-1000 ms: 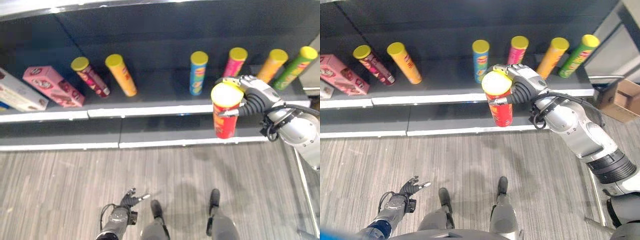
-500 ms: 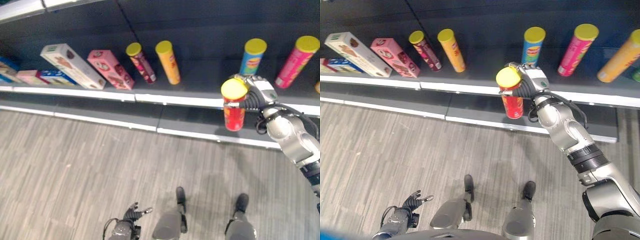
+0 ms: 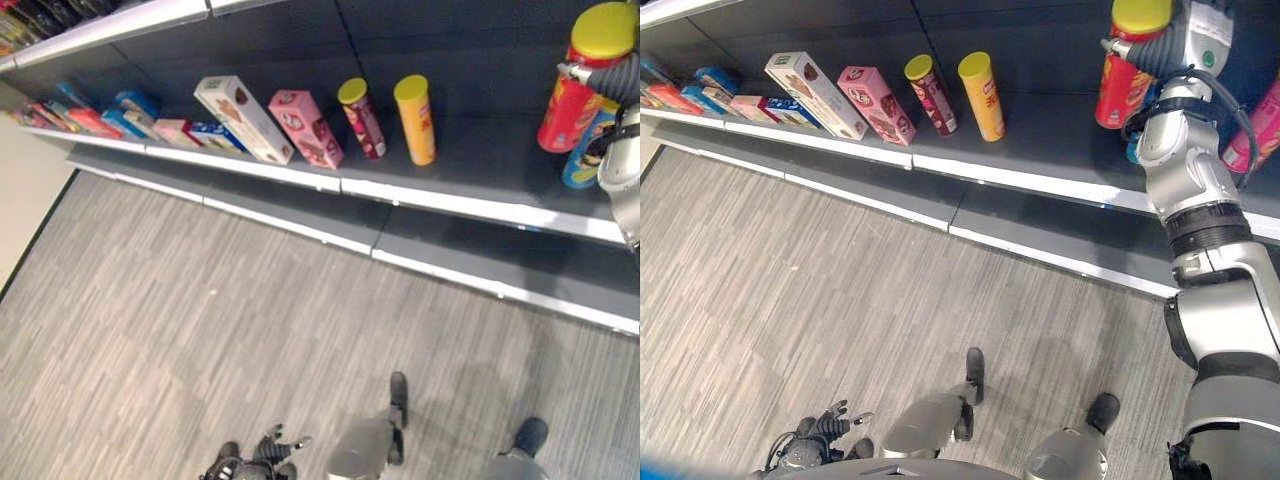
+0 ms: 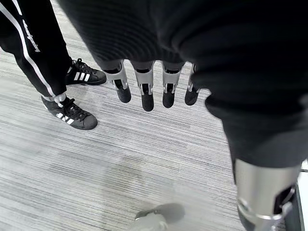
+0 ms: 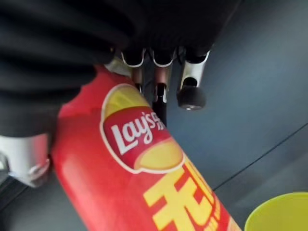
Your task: Put the goods on the table back onto the shelves and tidy them up.
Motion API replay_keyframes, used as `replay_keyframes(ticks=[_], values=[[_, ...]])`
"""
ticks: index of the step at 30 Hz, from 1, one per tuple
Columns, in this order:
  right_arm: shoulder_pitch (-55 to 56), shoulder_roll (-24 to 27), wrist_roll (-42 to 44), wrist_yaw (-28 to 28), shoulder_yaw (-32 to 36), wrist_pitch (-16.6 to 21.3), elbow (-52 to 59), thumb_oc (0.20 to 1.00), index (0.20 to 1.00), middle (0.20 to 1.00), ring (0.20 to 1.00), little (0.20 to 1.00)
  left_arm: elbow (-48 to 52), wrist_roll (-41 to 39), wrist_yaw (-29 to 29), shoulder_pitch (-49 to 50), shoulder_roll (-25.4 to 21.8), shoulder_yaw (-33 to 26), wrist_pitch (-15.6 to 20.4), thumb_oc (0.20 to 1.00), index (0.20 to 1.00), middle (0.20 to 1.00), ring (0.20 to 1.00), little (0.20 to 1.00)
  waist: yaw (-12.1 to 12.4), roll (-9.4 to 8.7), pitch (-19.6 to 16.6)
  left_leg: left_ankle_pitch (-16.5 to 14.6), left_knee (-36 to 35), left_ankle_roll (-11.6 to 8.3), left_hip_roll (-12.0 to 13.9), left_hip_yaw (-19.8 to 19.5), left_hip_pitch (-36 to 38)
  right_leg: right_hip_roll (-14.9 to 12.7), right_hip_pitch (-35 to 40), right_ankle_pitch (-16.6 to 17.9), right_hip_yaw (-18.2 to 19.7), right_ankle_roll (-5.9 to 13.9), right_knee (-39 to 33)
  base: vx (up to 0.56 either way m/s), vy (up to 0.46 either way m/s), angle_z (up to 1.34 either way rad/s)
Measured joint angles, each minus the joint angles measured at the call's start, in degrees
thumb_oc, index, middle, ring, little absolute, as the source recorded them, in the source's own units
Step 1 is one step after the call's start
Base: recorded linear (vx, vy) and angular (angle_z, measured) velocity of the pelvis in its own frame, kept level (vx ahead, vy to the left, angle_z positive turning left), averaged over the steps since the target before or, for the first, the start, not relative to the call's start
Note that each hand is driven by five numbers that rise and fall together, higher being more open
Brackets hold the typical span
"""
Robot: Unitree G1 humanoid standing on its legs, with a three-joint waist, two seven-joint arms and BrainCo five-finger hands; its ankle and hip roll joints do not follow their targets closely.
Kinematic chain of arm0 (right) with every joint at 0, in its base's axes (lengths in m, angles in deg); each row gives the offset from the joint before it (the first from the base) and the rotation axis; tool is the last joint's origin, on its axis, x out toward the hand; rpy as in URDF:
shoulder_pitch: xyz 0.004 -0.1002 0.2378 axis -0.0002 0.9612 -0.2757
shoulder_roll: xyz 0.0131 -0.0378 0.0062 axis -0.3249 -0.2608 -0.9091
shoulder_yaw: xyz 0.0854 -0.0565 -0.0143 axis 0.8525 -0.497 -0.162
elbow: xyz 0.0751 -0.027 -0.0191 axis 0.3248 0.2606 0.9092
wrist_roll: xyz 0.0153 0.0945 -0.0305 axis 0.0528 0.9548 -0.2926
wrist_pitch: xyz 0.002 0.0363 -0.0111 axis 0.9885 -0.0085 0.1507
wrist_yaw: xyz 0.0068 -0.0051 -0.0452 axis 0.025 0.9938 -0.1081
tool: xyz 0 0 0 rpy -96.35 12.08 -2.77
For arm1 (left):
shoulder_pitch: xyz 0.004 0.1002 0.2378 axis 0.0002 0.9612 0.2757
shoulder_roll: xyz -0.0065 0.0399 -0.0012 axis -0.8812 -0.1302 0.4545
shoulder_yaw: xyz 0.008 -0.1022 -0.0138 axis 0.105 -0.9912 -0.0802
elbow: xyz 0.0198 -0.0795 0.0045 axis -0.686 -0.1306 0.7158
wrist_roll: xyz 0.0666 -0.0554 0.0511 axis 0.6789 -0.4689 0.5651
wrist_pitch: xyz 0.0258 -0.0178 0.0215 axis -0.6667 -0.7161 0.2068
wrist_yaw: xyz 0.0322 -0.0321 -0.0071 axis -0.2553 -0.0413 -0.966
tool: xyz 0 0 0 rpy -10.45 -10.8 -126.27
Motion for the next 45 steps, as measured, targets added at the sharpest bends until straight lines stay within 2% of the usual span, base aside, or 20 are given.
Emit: replay_keyframes(ticks=[5, 6, 8, 12, 17, 22, 32, 33, 40, 44, 45], values=[[0.1, -1.1, 0.7, -1.0, -1.6, -0.6, 0.6, 0.2, 0.2, 0.2, 0.2, 0.2, 0.0, 0.0, -0.1, 0.2, 0.4, 0.4, -0.1, 1.0, 1.0, 1.0, 1.0, 1.0, -0.1, 0.05, 0.0, 0.1, 0.0, 0.12, -0.4, 0.0, -0.3, -2.3, -2.7, -4.2, 0.2, 0.0, 7.6, 0.02, -0.006, 0.12], [-0.2, -2.0, 0.7, -1.2, -1.7, -0.9, 0.6, 0.2, 0.2, 0.2, 0.2, 0.2, 0.0, 0.0, -0.1, 0.3, 0.6, 0.5, 0.0, 1.0, 1.0, 1.0, 1.0, 1.0, -0.3, -0.03, 0.0, 0.4, 0.4, 0.57, -0.4, 0.3, -1.2, -2.7, -4.0, -5.0, 0.8, -0.75, 10.0, 0.04, -0.003, 0.25], [-0.2, -2.2, 0.7, -1.3, -2.0, -0.9, 0.7, 0.2, 0.2, 0.2, 0.2, 0.2, 0.1, 0.0, -0.2, -0.1, 0.7, 0.5, -0.1, 1.0, 1.0, 1.0, 1.0, 1.0, -0.4, -0.16, 0.0, 0.5, 0.3, 0.66, -0.5, 0.7, -1.6, -2.7, -4.7, -7.1, 2.7, -0.55, 11.6, 0.06, -0.019, 0.25], [-0.3, -3.1, 0.7, -1.3, -3.8, -0.9, 0.2, 0.2, 0.2, 0.2, 0.2, 0.2, 0.7, 0.0, -0.6, -0.8, 0.6, 0.5, 0.0, 1.0, 1.0, 1.0, 1.0, 1.0, 0.1, -0.88, 0.5, 2.3, 0.2, 3.06, -0.4, 2.7, -2.2, -2.9, -6.0, -8.0, 3.5, -1.41, 14.4, 0.01, -0.006, 0.15], [-2.0, -4.9, 0.8, -1.3, -4.2, -0.8, -2.2, 0.2, 0.2, 0.2, 0.2, 0.2, 2.4, -0.2, -1.3, -0.8, 0.4, 0.5, 0.6, 1.0, 1.0, 1.0, 1.0, 1.0, 0.5, -2.37, 0.5, 2.7, 0.2, 2.64, 0.0, 3.4, -3.5, -3.1, -8.5, -10.2, 4.5, -1.53, 17.4, 0.0, 0.007, 0.04], [-5.0, -4.9, 1.3, -1.6, -7.1, -0.9, -9.7, 0.2, 0.2, 0.2, 0.2, 0.2, 2.1, -2.3, -1.9, -0.6, 0.3, 0.7, 1.4, 1.0, 1.0, 1.0, 1.0, 1.0, 1.4, -2.53, 0.4, 3.7, 0.3, 1.68, -0.4, 3.5, -5.7, -4.5, -13.1, -12.4, 6.1, -1.99, 22.3, 0.01, 0.025, 0.03], [-7.1, -4.8, 1.9, -1.5, -13.1, -1.1, -15.6, 0.2, 0.2, 0.2, 0.2, 0.2, 1.6, -4.1, -2.2, 0.7, 0.1, 1.8, 1.6, 1.0, 1.0, 1.0, 1.0, 1.0, 1.9, 0.45, 0.2, 5.8, -1.0, 2.39, -0.5, 3.7, -10.4, -6.2, -20.7, -14.0, 6.7, -3.75, 28.7, -0.01, 0.013, 0.04], [-7.2, -4.7, 2.0, -1.5, -13.3, -1.1, -15.7, 0.2, 0.2, 0.2, 0.2, 0.2, 1.6, -4.3, -2.2, 0.7, 0.1, 1.8, 2.0, 1.0, 1.0, 1.0, 1.0, 1.0, 2.3, 0.54, 0.2, 6.5, -1.0, 1.77, -0.6, 3.7, -10.5, -6.3, -21.1, -14.1, 7.0, -3.7, 29.1, 0.0, 0.009, -0.03], [-9.4, -4.8, 2.5, -1.6, -15.0, -1.1, -16.2, 0.2, 0.2, 0.2, 0.2, 0.2, 1.6, -4.4, -2.3, 0.6, 0.1, 2.1, 2.1, 1.0, 1.0, 1.0, 1.0, 1.0, 3.0, 0.74, 0.2, 6.7, -0.8, 1.59, -1.1, 3.6, -11.3, -6.9, -22.7, -15.0, 7.7, -3.53, 30.2, 0.01, 0.006, 0.0], [-9.4, -4.8, 3.0, -1.6, -15.0, -1.1, -16.1, 0.2, 0.2, 0.2, 0.2, 0.2, 1.8, -4.4, -2.3, 0.4, 0.1, 2.1, 2.1, 1.0, 1.0, 1.0, 1.0, 1.0, 2.8, 0.72, 0.2, 6.7, -0.9, 1.59, -1.1, 3.6, -11.3, -7.0, -22.5, -15.1, 7.7, -3.55, 30.2, 0.04, 0.02, 0.03], [-9.0, -5.2, 3.0, -1.5, -14.9, -1.5, -14.9, 0.2, 0.2, 0.2, 0.2, 0.2, 2.2, -4.4, -2.4, 0.1, 0.1, 2.0, 2.0, 1.0, 1.0, 1.0, 1.0, 1.0, 2.2, 0.55, 0.3, 6.7, -0.9, 1.6, -1.1, 3.7, -11.1, -6.9, -22.2, -15.0, 7.5, -3.53, 29.9, 0.03, 0.018, 0.02]])
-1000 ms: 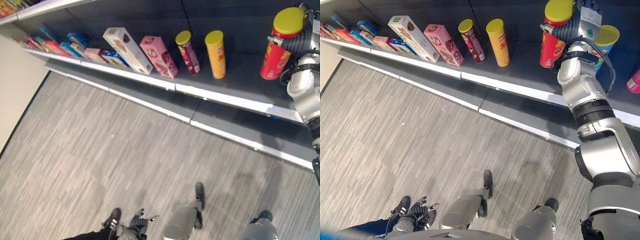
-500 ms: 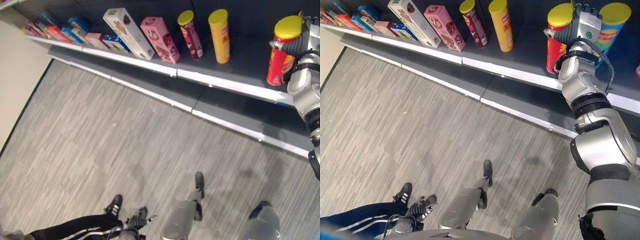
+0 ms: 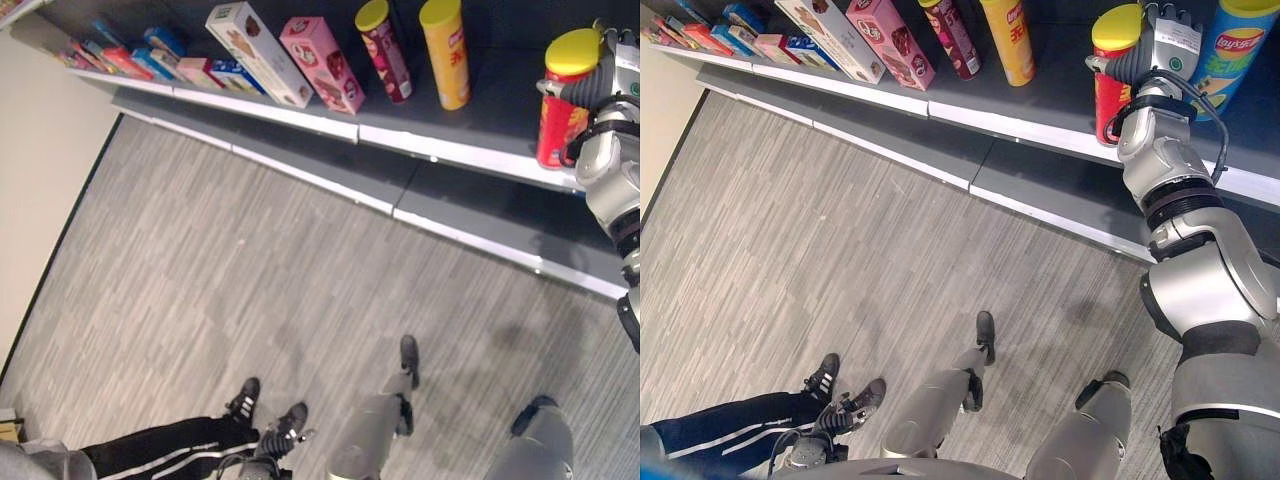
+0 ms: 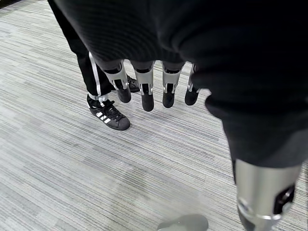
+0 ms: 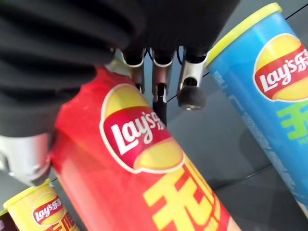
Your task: Put the goods on the table back onto the shelves and tidy them up.
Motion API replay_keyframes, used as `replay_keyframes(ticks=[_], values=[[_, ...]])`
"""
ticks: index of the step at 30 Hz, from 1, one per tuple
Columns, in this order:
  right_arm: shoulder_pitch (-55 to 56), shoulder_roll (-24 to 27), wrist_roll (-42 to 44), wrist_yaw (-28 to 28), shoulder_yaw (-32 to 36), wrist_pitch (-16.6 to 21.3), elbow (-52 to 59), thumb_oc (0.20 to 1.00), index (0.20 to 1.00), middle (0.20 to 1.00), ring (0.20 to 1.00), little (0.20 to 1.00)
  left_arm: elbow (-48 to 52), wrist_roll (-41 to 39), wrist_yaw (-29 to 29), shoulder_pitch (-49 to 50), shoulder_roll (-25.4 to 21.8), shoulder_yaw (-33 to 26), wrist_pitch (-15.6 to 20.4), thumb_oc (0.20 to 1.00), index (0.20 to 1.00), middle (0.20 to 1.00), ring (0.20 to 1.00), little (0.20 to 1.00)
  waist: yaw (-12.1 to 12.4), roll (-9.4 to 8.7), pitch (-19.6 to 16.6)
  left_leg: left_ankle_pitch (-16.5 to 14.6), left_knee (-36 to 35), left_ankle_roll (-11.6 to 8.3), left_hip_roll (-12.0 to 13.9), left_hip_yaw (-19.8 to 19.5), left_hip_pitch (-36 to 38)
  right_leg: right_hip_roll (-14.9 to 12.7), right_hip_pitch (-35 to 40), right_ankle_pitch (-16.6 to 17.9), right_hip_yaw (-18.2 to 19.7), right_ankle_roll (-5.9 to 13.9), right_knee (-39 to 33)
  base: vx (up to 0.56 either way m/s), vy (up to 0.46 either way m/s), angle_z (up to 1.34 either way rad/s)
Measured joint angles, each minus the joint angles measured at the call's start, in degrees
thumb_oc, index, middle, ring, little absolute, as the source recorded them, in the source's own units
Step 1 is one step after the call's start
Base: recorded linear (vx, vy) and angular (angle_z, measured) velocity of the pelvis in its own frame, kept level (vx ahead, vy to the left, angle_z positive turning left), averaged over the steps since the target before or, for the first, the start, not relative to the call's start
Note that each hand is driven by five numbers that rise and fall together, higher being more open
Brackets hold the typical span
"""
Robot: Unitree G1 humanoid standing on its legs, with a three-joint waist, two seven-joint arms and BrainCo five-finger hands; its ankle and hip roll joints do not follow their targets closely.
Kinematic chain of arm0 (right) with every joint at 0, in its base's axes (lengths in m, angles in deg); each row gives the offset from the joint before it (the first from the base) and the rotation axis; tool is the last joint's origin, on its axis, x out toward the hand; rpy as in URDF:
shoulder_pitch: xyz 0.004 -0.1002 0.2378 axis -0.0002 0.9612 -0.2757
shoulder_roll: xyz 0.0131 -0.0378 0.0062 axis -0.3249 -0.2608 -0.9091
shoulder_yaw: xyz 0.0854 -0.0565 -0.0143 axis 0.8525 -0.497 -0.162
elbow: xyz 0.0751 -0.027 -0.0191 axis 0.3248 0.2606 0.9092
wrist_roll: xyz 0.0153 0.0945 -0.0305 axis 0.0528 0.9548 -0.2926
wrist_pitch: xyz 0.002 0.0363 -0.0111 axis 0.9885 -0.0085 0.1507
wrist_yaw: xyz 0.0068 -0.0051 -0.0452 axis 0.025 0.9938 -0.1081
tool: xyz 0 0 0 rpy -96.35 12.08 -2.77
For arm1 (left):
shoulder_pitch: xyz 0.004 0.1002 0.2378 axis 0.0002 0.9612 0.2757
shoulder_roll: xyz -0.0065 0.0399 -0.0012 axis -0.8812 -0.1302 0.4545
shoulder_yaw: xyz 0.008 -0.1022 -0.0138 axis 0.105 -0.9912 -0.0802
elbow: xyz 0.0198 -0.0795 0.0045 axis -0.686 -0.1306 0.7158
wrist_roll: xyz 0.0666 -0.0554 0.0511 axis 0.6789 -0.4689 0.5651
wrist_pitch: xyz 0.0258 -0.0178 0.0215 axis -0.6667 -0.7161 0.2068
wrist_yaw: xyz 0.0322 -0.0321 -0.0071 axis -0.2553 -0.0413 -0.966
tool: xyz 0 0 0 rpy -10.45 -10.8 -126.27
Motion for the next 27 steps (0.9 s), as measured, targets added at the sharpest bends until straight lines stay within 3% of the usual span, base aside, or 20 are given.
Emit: replay_keyframes(ticks=[3, 5, 7, 8, 9, 10, 11, 13, 15, 16, 18, 20, 21, 22, 23, 27], values=[[0.2, -1.2, 0.0, 0.1, 0.1, 0.0, 3.1, 0.2, 0.2, 0.2, 0.2, 0.2, 0.8, 0.0, 0.0, -1.1, 0.0, 0.0, 0.1, 1.0, 1.0, 1.0, 1.0, 1.0, -1.2, -0.53, 0.1, 0.0, 0.0, 0.02, 0.2, 0.5, 0.5, 0.4, 0.1, 0.6, 0.3, -0.13, -0.7, -0.05, -0.017, -0.09], [0.9, -2.7, -0.1, 0.4, 0.0, 0.1, 5.5, 0.2, 0.2, 0.2, 0.2, 0.2, 1.8, 0.0, 0.0, -1.2, -0.6, -0.2, -0.1, 1.0, 1.0, 1.0, 1.0, 1.0, -1.3, -1.16, 0.3, 0.1, 0.3, 0.09, 1.6, 2.5, 1.2, 2.6, 0.6, 1.7, 1.2, -0.11, -3.2, -0.03, -0.108, -0.47], [1.2, -5.1, 0.0, 0.8, 0.0, 0.7, 5.7, 0.2, 0.2, 0.2, 0.2, 0.2, 3.0, 0.0, 0.0, -2.9, -2.5, -0.9, 0.4, 1.0, 1.0, 1.0, 1.0, 1.0, -0.9, -4.12, 0.7, 0.8, 4.5, 0.13, 3.2, 2.4, -0.2, 5.2, 0.6, 2.7, 3.1, -0.55, -5.3, -0.06, -0.305, -0.53], [1.2, -5.4, 0.0, 0.9, 0.1, 0.7, 5.7, 0.2, 0.2, 0.2, 0.2, 0.2, 3.3, 0.0, -0.1, -4.3, -3.7, -1.5, 0.4, 1.0, 1.0, 1.0, 1.0, 1.0, -0.8, -6.13, 1.4, 1.5, 7.9, -0.83, 3.4, 1.2, -1.9, 5.3, -0.2, 1.9, 4.3, -1.42, -4.4, -0.01, -0.262, -0.21], [1.1, -6.0, 0.0, 0.9, 0.6, 0.8, 5.7, 0.2, 0.2, 0.2, 0.2, 0.2, 3.5, -0.1, -0.2, -6.1, -5.4, -1.8, 0.5, 1.0, 1.0, 1.0, 1.0, 1.0, -0.3, -8.46, 2.5, 3.2, 11.8, -3.37, 3.5, -2.5, -4.2, 5.9, -0.3, 1.4, 5.1, -2.65, -4.3, 0.21, -0.098, -0.06], [1.3, -6.3, 0.1, 0.9, 1.1, 0.9, 5.8, 0.2, 0.2, 0.2, 0.2, 0.2, 3.3, -0.1, -0.3, -7.2, -6.1, -1.8, 0.5, 1.0, 1.0, 1.0, 1.0, 1.0, 0.1, -9.06, 2.8, 4.5, 13.4, -5.27, 3.9, -5.4, -5.7, 6.6, 0.7, 1.9, 4.8, -3.6, -5.5, 0.31, 0.045, -0.05], [2.5, -8.8, 0.7, 1.1, 1.5, 1.1, 6.6, 0.2, 0.2, 0.2, 0.2, 0.2, 1.7, 0.0, -0.4, -8.5, -6.7, -1.7, 0.0, 1.0, 1.0, 1.0, 1.0, 1.0, -0.4, -12.14, 3.4, 5.0, 12.3, -6.72, 6.6, -7.9, -6.3, 9.1, 3.3, 2.5, 4.3, -4.85, -10.0, 0.3, 0.045, -0.07], [4.5, -9.8, 0.9, 1.2, 2.3, 2.3, 9.6, 0.2, 0.2, 0.2, 0.2, 0.2, -0.2, 0.0, -0.1, -8.4, -7.0, -0.8, -0.5, 1.0, 1.0, 1.0, 1.0, 1.0, -0.5, -14.45, 3.0, 4.1, 7.8, -7.55, 8.3, -6.0, -5.9, 11.0, 5.2, 4.3, 4.5, -6.46, -14.2, 0.44, 0.204, -0.11], [8.0, -8.3, 1.1, 1.2, 3.0, 3.8, 12.9, 0.2, 0.2, 0.2, 0.2, 0.2, -2.4, 0.1, 0.3, -8.2, -6.1, 0.3, -0.8, 1.0, 1.0, 1.0, 1.0, 1.0, -0.4, -14.2, 2.7, 2.9, 4.8, -8.85, 11.1, -2.9, -6.8, 13.8, 7.9, 5.2, 4.7, -5.63, -18.5, 0.56, 0.259, -0.17], [8.2, -8.1, 1.2, 2.0, 1.3, 3.1, 13.1, 0.2, 0.2, 0.2, 0.2, 0.2, -3.0, 0.1, 0.3, -7.6, -5.6, -0.8, -0.9, 1.0, 1.0, 1.0, 1.0, 1.0, 0.5, -14.15, 2.6, 2.4, 0.1, -9.45, 12.1, -0.4, -4.6, 14.6, 8.9, 5.4, 4.8, -5.23, -20.1, 0.49, 0.294, -0.53], [8.9, -9.0, 1.1, 3.5, 1.7, 2.3, 14.6, 0.2, 0.2, 0.2, 0.2, 0.2, -3.2, 0.2, 0.4, -6.4, -5.5, -0.7, -2.3, 1.0, 1.0, 1.0, 1.0, 1.0, 0.7, -14.09, 2.6, 2.4, -0.4, -9.36, 11.6, 2.7, -3.7, 15.3, 10.5, 6.8, 6.6, -4.43, -22.7, 0.31, 0.228, -0.56], [9.8, -9.0, 1.0, 4.8, 2.2, 2.4, 18.4, 0.2, 0.2, 0.2, 0.2, 0.2, -3.2, 0.7, 0.5, -5.7, -5.4, -0.6, -2.7, 1.0, 1.0, 1.0, 1.0, 1.0, 0.9, -13.01, 1.7, 3.6, 0.3, -7.88, 7.8, 3.2, -1.7, 14.4, 11.7, 8.4, 8.9, -3.34, -25.3, 0.29, 0.258, -0.62], [9.9, -9.0, 1.0, 5.0, 2.2, 2.6, 19.5, 0.2, 0.2, 0.2, 0.2, 0.2, -3.1, 1.1, 0.5, -5.2, -5.0, -0.9, -2.7, 1.0, 1.0, 1.0, 1.0, 1.0, 0.9, -11.01, 0.3, 3.3, 0.1, -6.07, 7.0, 3.8, -0.1, 14.7, 12.3, 8.8, 9.7, -1.35, -26.5, 0.27, 0.268, -0.73], [10.1, -9.3, 1.0, 4.9, 2.7, 2.5, 20.4, 0.2, 0.2, 0.2, 0.2, 0.2, -2.2, 1.2, 0.4, -5.3, -5.5, -1.3, -2.9, 1.0, 1.0, 1.0, 1.0, 1.0, 0.4, -10.88, -0.1, -1.6, -0.4, 0.67, 5.2, 5.5, 1.4, 12.7, 12.3, 9.0, 10.7, -0.13, -26.0, 0.25, 0.304, -0.54], [10.1, -9.2, 1.0, 5.6, 2.8, 2.2, 20.3, 0.2, 0.2, 0.2, 0.2, 0.2, 0.6, 1.2, 0.4, -7.5, -6.3, -2.1, -3.0, 1.0, 1.0, 1.0, 1.0, 1.0, 0.7, -12.25, -0.5, -2.5, -0.2, 2.48, 2.2, 7.2, 1.8, 9.7, 11.6, 11.2, 11.6, 0.3, -26.2, 0.21, 0.29, -0.27], [8.6, -10.4, 0.9, 7.1, 2.0, 2.0, 19.6, 0.2, 0.2, 0.2, 0.2, 0.2, 7.3, 0.9, 0.1, -11.3, -8.6, -3.0, -1.5, 1.0, 1.0, 1.0, 1.0, 1.0, 0.9, -13.27, -0.4, -4.0, -0.3, 4.61, -1.5, 9.3, 4.5, 5.3, 11.5, 16.9, 10.8, 1.5, -25.1, 0.1, 0.154, -0.27]])
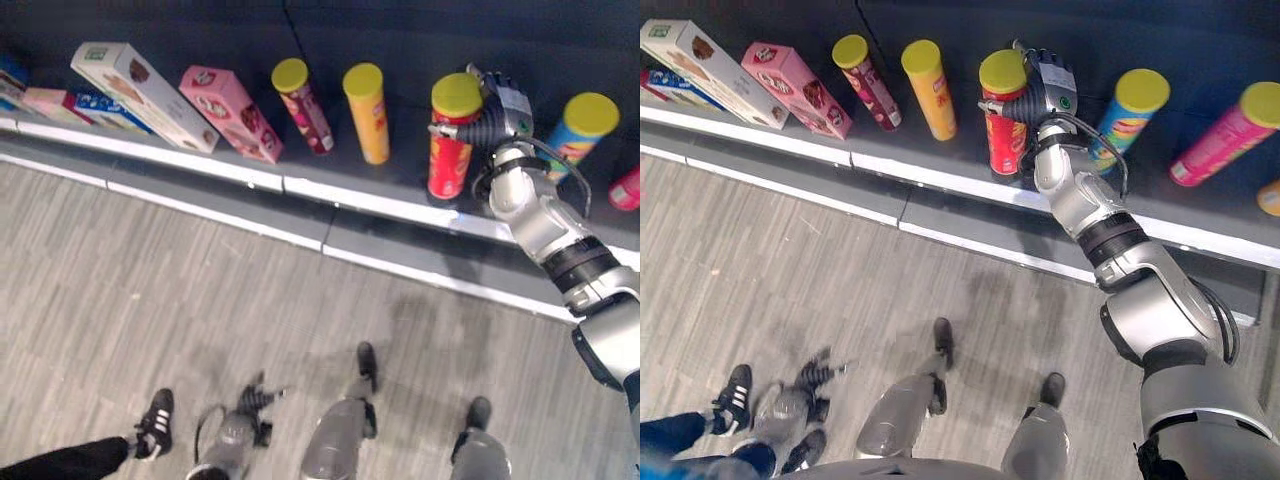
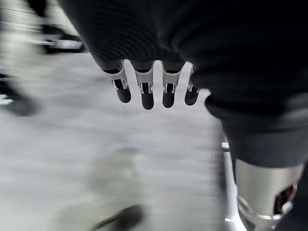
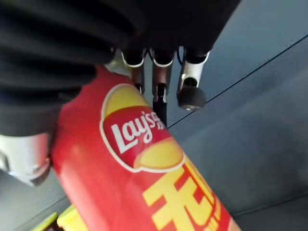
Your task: Put the goods on the table back onto the shelves and tidy them up.
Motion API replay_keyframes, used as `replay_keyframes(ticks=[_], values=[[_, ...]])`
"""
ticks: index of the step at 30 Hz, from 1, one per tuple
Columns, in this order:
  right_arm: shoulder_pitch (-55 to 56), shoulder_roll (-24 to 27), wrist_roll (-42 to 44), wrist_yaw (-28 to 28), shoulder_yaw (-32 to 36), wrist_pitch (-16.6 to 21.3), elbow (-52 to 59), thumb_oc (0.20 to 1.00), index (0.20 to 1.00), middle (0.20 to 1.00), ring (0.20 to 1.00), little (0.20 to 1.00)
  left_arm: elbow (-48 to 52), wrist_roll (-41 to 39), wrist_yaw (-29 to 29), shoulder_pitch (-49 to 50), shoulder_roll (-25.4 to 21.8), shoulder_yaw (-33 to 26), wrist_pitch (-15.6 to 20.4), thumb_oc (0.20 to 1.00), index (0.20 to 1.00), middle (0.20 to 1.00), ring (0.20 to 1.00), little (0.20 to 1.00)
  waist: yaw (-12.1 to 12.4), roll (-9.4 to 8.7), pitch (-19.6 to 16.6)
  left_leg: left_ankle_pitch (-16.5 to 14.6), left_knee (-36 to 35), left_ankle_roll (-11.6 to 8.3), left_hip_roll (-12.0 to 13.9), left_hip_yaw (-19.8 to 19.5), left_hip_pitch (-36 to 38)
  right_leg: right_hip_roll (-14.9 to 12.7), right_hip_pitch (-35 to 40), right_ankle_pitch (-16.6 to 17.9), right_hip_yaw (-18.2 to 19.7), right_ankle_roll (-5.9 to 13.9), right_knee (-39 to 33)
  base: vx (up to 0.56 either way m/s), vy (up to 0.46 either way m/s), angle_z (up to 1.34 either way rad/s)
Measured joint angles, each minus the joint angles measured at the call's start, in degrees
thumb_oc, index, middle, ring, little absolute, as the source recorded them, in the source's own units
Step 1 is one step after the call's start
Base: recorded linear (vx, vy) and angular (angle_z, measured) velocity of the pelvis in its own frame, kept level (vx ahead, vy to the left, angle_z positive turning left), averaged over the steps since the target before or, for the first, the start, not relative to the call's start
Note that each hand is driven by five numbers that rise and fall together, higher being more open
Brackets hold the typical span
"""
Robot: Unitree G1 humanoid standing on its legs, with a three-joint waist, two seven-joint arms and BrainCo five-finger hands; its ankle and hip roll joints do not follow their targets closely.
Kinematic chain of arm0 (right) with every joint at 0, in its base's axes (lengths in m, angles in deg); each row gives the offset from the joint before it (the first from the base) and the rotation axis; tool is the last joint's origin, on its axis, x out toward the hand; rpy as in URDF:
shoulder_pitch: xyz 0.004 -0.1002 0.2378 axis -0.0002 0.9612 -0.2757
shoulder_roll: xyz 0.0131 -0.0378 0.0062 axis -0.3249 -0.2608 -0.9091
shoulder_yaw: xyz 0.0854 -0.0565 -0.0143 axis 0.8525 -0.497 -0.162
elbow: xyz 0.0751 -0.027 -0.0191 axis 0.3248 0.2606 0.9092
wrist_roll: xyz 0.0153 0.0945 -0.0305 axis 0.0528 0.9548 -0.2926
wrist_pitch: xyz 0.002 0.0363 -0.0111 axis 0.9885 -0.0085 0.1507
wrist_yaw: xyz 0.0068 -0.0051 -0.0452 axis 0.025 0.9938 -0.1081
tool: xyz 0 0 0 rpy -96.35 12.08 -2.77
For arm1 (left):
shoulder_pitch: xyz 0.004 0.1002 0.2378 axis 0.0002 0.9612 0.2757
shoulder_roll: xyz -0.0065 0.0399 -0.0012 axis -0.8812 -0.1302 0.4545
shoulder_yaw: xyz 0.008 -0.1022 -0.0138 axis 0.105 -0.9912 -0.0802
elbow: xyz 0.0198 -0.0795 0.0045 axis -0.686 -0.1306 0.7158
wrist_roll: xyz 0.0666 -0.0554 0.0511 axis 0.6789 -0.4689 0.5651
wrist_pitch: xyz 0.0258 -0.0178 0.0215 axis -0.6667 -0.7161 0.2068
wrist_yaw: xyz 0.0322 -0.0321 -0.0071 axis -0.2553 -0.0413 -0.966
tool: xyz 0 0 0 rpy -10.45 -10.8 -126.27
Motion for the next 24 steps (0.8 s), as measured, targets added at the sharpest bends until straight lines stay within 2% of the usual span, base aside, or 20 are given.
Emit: replay_keyframes(ticks=[1, 2, 3, 5, 7, 8, 9, 10, 11, 12, 16, 18, 24], values=[[-0.3, -0.7, 0.0, 0.0, -0.1, 0.3, -0.4, 0.2, 0.2, 0.2, 0.2, 0.2, 0.0, 0.0, -0.1, -0.6, -0.8, 0.3, 0.4, 1.0, 1.0, 1.0, 1.0, 1.0, 0.0, -0.55, 0.0, -0.6, 0.2, 0.98, -0.1, 0.0, 1.3, -0.3, -0.6, 1.6, -0.8, 1.42, 2.8, 0.04, 0.086, -0.4], [-0.6, -0.5, 0.0, 0.0, 0.1, 0.4, -0.8, 0.2, 0.2, 0.2, 0.2, 0.2, -0.2, -0.1, -0.3, -0.9, -0.8, 0.3, 0.4, 1.0, 1.0, 1.0, 1.0, 1.0, 0.0, -0.34, 0.1, -1.1, 0.4, 1.82, 0.3, -0.1, 2.2, -1.0, -3.1, 1.0, -0.6, 2.1, 7.1, 0.08, 0.068, -0.31], [-1.1, -0.5, 0.0, -0.1, 0.2, 0.5, -1.9, 0.2, 0.2, 0.2, 0.2, 0.2, -0.3, -0.3, -0.5, -1.0, -0.9, 0.4, 0.4, 1.0, 1.0, 1.0, 1.0, 1.0, -0.2, -0.29, 0.0, -1.3, 0.5, 2.11, 0.8, -0.4, 2.6, -0.4, -4.2, -0.8, 0.6, 2.52, 6.5, 0.02, 0.016, -0.22], [-3.4, -0.2, 0.1, -0.6, 0.4, 0.5, -3.5, 0.2, 0.2, 0.2, 0.2, 0.2, -1.2, -0.3, -1.0, -1.5, -0.4, 1.1, 0.4, 1.0, 1.0, 1.0, 1.0, 1.0, -0.2, -0.27, 0.2, -1.3, 0.5, 2.12, 1.8, 0.5, 2.6, 1.4, -7.2, 0.9, 0.3, 2.39, -5.2, 0.0, -0.02, -0.23], [-3.8, 0.4, 0.2, -1.0, 1.0, 0.4, -4.6, 0.2, 0.2, 0.2, 0.2, 0.2, -2.3, -0.3, -0.9, -1.7, 0.4, 1.2, 0.4, 1.0, 1.0, 1.0, 1.0, 1.0, -1.2, -0.5, 0.2, -1.3, 0.3, 2.11, 1.0, 0.3, 2.5, 2.4, -7.3, 8.4, -0.6, 1.01, -16.4, 0.01, -0.001, 0.51], [-2.6, 3.0, 0.2, -1.1, 1.2, 0.1, -5.0, 0.2, 0.2, 0.2, 0.2, 0.2, -2.2, -0.3, -0.9, -1.3, 0.2, 1.2, 0.8, 1.0, 1.0, 1.0, 1.0, 1.0, -3.1, -1.37, 0.2, -1.8, 0.3, 1.41, -1.0, -0.6, 3.3, 2.2, -6.4, 19.5, 0.5, -0.73, -18.6, -0.01, 0.008, 1.02], [-2.7, 3.0, 0.2, -1.2, 1.4, -0.1, -5.7, 0.2, 0.2, 0.2, 0.2, 0.2, -2.5, -0.3, -0.9, -0.7, 0.2, 1.0, 1.0, 1.0, 1.0, 1.0, 1.0, 1.0, -2.7, -1.74, 0.3, -3.0, 0.3, -0.15, -1.0, 0.0, 4.0, 2.6, -5.9, 17.7, -0.6, -2.1, -18.4, -0.02, 0.017, 0.49], [-3.6, 2.3, 0.2, -1.5, 1.7, -0.1, -6.3, 0.2, 0.2, 0.2, 0.2, 0.2, -2.8, -0.3, -0.9, 0.8, 0.2, 0.4, 0.9, 1.0, 1.0, 1.0, 1.0, 1.0, -1.2, -1.69, 0.3, -4.1, 0.9, -1.82, 0.2, 1.3, 3.8, 3.9, -6.9, 16.7, 0.9, -2.7, -18.4, -0.02, -0.01, -0.46], [-4.0, 1.4, 0.2, -2.0, 1.7, 0.1, -6.3, 0.2, 0.2, 0.2, 0.2, 0.2, -3.2, -0.3, -0.9, 1.9, 0.3, 0.2, 0.9, 1.0, 1.0, 1.0, 1.0, 1.0, -1.1, -1.65, 0.3, -4.5, 1.9, -2.25, 1.1, 1.9, 2.8, 4.9, -7.8, 16.5, 1.7, -3.0, -18.4, -0.02, -0.036, -0.57], [-3.5, 1.5, 0.2, -2.2, 1.7, 0.2, -6.3, 0.2, 0.2, 0.2, 0.2, 0.2, -3.6, -0.3, -0.9, 2.9, 1.1, 0.2, 0.6, 1.0, 1.0, 1.0, 1.0, 1.0, -1.6, -0.85, 0.8, -4.6, 2.2, -2.41, 2.4, 2.2, 2.4, 6.1, -8.0, 16.1, 1.4, -3.53, -18.4, -0.02, -0.052, -0.23], [-1.4, 3.4, 0.2, -2.2, 2.3, -0.5, -6.9, 0.2, 0.2, 0.2, 0.2, 0.2, -3.2, -0.3, -0.8, 2.9, 2.5, 0.1, 0.9, 1.0, 1.0, 1.0, 1.0, 1.0, -2.3, 0.16, 1.1, -5.8, 1.1, -4.17, 4.4, 2.9, 2.7, 8.1, -8.0, 15.3, 0.4, -4.28, -18.5, 0.0, -0.032, -0.01], [-1.0, 3.7, 0.2, -2.4, 2.7, -0.7, -6.9, 0.2, 0.2, 0.2, 0.2, 0.2, -3.1, -0.3, -0.8, 2.3, 2.7, 0.1, 1.1, 1.0, 1.0, 1.0, 1.0, 1.0, -3.3, 0.45, 1.3, -5.3, -0.3, -5.62, 4.3, 2.6, 2.6, 7.9, -8.3, 14.9, -0.2, -3.77, -18.5, 0.0, -0.023, 0.18], [0.5, -0.1, 0.0, -2.4, 2.6, -0.7, -6.8, 0.2, 0.2, 0.2, 0.2, 0.2, -2.9, -0.3, -0.9, 3.9, 3.1, -0.2, 0.9, 1.0, 1.0, 1.0, 1.0, 1.0, -3.1, 1.02, 1.6, -5.1, -1.0, -5.55, 3.1, 2.9, 2.6, 6.1, -8.9, 14.6, -1.0, -3.08, -18.6, 0.01, -0.021, 0.0]])
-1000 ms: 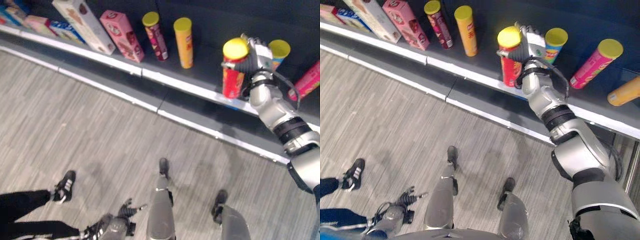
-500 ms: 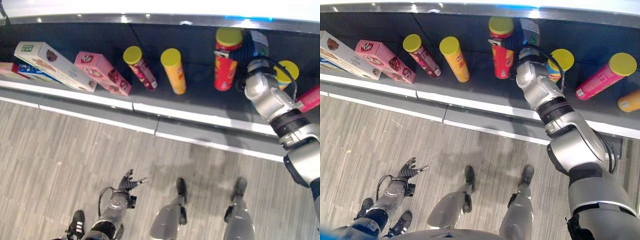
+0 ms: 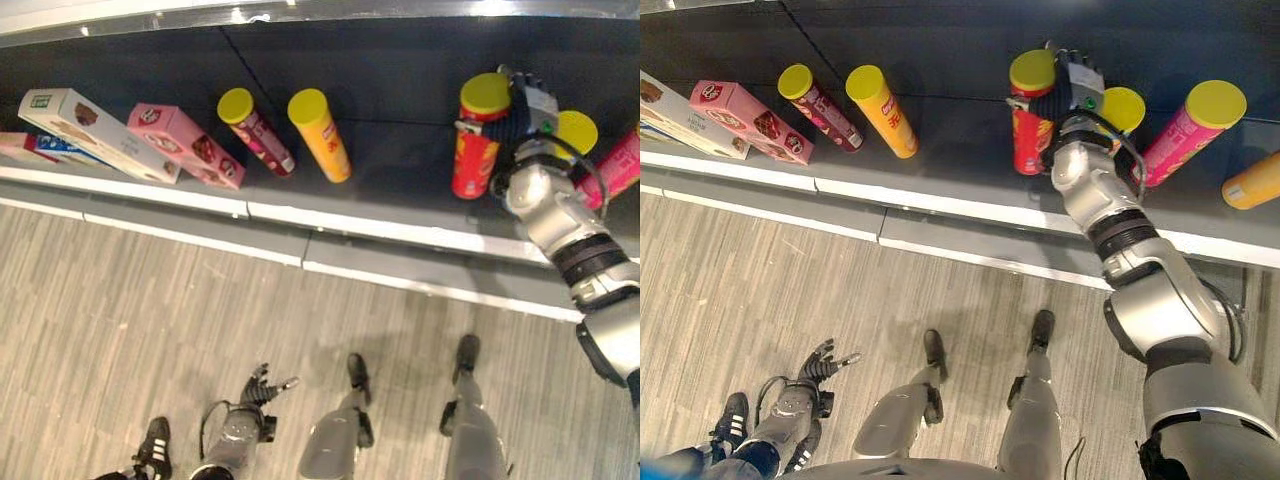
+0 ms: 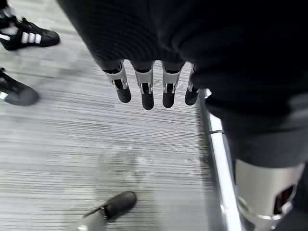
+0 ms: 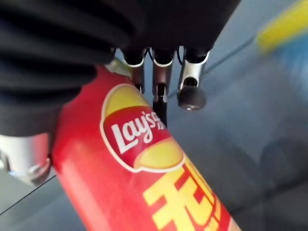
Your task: Put the goods on the table back onto the shelves and tidy them up.
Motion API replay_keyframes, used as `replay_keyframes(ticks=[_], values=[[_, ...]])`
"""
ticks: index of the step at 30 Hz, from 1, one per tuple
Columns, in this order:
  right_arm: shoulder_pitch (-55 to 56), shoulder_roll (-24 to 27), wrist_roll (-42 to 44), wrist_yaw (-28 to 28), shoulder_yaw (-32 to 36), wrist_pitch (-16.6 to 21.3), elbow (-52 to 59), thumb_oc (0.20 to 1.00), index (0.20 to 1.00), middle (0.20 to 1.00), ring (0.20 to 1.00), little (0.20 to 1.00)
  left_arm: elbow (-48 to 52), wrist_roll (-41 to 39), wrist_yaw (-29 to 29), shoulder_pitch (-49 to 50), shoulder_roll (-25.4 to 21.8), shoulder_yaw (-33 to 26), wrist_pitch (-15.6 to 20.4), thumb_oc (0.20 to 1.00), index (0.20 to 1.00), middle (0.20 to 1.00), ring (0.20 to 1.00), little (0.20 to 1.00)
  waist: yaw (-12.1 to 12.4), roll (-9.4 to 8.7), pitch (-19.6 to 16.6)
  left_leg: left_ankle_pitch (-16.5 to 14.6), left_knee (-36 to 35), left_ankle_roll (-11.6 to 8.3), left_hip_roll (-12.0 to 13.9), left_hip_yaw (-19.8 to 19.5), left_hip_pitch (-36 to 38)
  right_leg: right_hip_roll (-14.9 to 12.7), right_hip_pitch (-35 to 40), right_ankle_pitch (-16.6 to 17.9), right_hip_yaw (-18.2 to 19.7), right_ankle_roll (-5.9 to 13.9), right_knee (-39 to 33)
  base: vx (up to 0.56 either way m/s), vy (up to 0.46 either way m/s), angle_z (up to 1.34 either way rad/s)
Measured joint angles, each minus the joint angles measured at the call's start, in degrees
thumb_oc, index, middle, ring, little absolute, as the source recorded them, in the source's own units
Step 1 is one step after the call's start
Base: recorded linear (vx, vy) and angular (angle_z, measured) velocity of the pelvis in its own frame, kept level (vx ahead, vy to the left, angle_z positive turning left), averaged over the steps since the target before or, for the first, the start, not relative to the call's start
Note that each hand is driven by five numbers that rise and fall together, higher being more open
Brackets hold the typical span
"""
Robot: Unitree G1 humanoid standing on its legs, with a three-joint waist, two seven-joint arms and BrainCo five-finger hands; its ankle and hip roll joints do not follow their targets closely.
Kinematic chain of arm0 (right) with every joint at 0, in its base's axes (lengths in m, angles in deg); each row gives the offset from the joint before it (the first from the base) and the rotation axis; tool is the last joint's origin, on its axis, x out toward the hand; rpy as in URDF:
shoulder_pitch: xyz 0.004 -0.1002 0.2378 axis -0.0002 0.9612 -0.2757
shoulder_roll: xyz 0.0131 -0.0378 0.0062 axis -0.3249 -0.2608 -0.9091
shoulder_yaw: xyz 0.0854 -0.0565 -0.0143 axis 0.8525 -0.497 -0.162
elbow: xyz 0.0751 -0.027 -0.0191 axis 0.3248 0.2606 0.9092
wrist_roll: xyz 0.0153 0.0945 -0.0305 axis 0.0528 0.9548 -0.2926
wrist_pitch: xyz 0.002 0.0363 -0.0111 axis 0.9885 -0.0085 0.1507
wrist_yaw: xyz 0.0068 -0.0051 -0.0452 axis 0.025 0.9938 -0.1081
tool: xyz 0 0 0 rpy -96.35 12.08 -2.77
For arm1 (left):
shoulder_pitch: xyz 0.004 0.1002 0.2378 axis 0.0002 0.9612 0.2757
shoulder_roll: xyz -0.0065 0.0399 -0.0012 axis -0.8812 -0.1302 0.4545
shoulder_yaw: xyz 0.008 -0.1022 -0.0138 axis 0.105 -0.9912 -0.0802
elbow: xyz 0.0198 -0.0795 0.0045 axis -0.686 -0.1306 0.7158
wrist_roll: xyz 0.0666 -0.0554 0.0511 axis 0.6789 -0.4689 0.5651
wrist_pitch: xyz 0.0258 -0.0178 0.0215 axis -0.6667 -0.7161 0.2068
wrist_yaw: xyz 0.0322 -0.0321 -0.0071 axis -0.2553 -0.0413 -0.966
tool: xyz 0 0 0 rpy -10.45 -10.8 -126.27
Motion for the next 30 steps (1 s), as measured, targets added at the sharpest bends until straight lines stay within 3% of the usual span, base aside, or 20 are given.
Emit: replay_keyframes(ticks=[4, 17, 30], values=[[0.6, -2.4, -1.1, 0.1, -0.2, 0.0, 0.4, 0.2, 0.2, 0.2, 0.2, 0.2, 0.1, 0.0, 0.0, 0.1, 0.2, 0.0, 0.0, 1.0, 1.0, 1.0, 1.0, 1.0, 0.7, 0.24, 0.1, 0.2, 0.0, 0.27, 0.1, -0.2, -0.2, 0.2, 0.1, 1.0, -0.2, -0.45, 0.2, 0.02, -0.016, 0.04], [-0.3, -2.7, -2.5, -0.4, -0.1, 0.0, 0.7, 0.2, 0.2, 0.2, 0.2, 0.2, 0.6, -0.1, -0.3, -0.8, 0.5, -0.1, 0.6, 1.0, 1.0, 1.0, 1.0, 1.0, 3.3, 0.91, 2.0, 0.4, 0.0, 0.46, -0.2, -2.1, -0.9, -0.4, 0.8, 0.9, -2.2, -0.35, 0.2, 0.01, -0.002, 0.08], [-1.8, -1.5, -9.9, -9.6, 3.4, -3.5, 0.7, 0.2, 0.2, 0.2, 0.2, 0.2, 2.3, -0.1, -1.3, -0.4, 0.5, -0.1, 0.7, 1.0, 1.0, 1.0, 1.0, 1.0, 3.4, 2.73, 3.9, 0.6, 0.0, 0.81, -1.0, -3.4, -1.7, -1.5, 1.0, 0.8, -3.7, 0.01, 0.2, 0.0, 0.02, 0.06]])
